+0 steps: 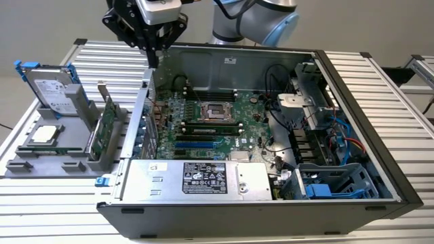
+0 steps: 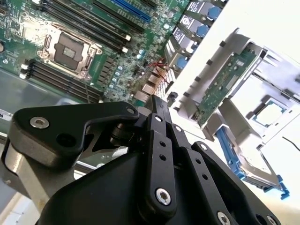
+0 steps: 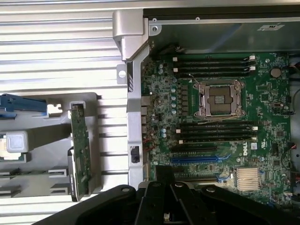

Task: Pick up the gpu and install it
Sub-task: 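Reach for the gpu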

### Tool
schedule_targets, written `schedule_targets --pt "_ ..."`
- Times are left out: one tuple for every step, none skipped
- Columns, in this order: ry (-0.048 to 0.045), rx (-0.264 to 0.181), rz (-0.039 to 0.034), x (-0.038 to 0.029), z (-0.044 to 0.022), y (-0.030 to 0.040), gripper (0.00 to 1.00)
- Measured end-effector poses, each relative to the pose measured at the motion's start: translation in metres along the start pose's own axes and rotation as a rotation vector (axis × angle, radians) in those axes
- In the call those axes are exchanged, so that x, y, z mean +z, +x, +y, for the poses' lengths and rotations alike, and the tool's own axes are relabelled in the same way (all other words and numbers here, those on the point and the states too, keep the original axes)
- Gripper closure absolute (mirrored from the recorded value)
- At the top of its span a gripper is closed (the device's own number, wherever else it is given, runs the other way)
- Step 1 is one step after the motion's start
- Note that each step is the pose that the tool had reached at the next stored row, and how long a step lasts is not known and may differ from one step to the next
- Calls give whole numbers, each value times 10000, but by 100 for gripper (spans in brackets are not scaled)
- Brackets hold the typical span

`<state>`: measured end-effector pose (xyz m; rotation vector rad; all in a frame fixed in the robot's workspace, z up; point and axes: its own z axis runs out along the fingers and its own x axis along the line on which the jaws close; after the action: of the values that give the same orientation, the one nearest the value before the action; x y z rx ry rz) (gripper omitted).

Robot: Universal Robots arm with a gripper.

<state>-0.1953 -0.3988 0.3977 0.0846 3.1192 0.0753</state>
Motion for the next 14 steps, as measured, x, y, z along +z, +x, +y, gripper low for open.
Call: schedule_targets --pt "1 -2 1 -1 0 6 100" --pt "0 -3 0 0 -1 14 100" --pt "0 -4 1 -1 -1 21 100" --pt "0 -6 1 -1 -2 28 100" --pt "0 -8 1 -1 -2 34 100" --pt "0 -9 0 -1 -2 41 100" --pt "0 -10 1 -1 -2 48 100" --pt "0 -11 1 -1 -3 55 100" --pt "0 -13 1 -1 -3 61 100" --pt "0 -15 1 -2 -4 68 100" --pt "-1 -16 1 -2 -4 75 100" --pt "-1 -17 0 -1 -4 82 100" --pt "0 -18 1 -2 -5 89 100" --pt "0 -20 2 -3 -5 96 100"
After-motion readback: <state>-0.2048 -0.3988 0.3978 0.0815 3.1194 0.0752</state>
